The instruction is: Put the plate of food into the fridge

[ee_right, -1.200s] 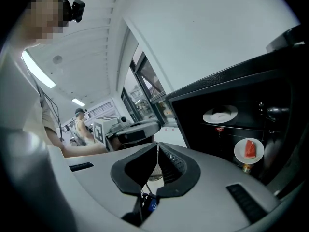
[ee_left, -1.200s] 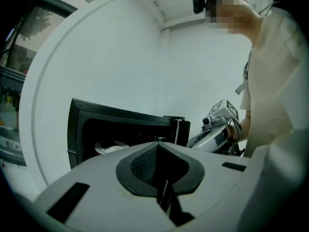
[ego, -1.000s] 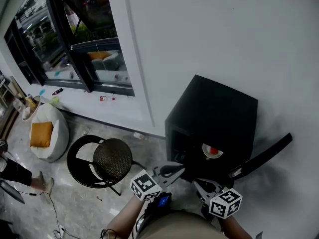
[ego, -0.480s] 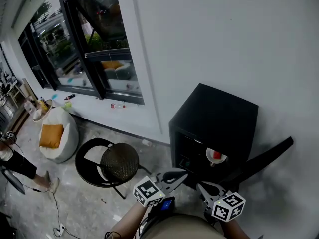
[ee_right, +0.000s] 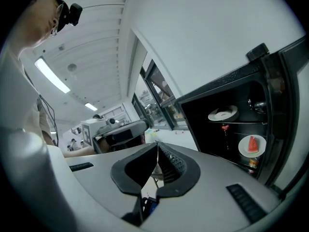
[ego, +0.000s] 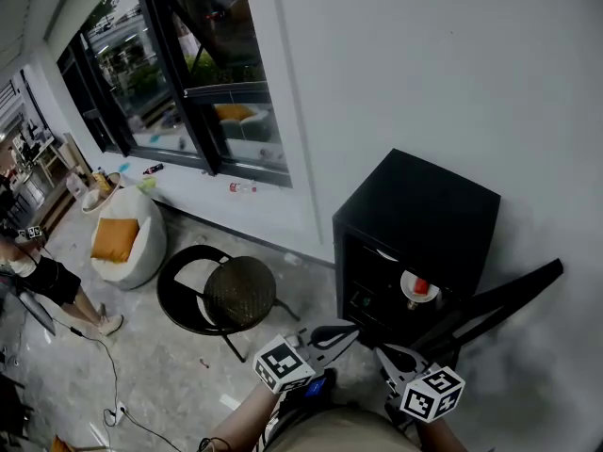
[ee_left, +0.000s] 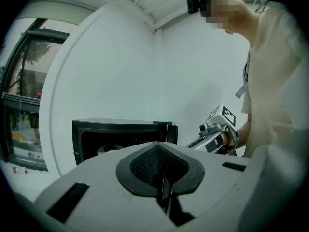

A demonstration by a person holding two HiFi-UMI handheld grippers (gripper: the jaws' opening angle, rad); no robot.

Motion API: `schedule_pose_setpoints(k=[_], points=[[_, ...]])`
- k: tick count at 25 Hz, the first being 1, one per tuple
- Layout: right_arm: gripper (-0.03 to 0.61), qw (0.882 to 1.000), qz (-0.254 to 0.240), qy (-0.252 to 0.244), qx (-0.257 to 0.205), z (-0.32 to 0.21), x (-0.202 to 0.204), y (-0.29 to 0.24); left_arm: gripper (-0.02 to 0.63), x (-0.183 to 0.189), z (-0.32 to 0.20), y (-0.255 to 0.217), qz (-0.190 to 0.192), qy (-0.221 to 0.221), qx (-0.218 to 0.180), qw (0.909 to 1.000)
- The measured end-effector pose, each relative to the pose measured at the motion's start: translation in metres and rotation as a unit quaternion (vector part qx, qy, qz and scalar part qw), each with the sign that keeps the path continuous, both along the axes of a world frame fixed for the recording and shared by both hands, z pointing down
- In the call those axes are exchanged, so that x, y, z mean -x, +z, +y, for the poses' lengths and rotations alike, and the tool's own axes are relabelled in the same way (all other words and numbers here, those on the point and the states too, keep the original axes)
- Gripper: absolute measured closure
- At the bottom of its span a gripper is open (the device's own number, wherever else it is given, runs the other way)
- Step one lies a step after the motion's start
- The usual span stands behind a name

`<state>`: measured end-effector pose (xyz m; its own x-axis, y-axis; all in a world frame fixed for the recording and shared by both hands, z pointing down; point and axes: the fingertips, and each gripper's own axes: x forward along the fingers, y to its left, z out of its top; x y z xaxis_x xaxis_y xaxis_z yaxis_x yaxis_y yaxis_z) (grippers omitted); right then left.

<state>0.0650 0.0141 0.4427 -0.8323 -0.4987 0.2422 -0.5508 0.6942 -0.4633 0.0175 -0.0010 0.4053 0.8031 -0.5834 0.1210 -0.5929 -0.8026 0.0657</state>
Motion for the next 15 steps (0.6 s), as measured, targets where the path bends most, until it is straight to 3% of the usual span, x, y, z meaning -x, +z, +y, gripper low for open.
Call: schedule_pose_setpoints(k=[15], points=[[0.554,0.999,-0.005,-0.044,0.007,0.022,0.028,0.001,0.604,0.025,0.038,-0.004,0.000,-0.045,0.003,0.9990]])
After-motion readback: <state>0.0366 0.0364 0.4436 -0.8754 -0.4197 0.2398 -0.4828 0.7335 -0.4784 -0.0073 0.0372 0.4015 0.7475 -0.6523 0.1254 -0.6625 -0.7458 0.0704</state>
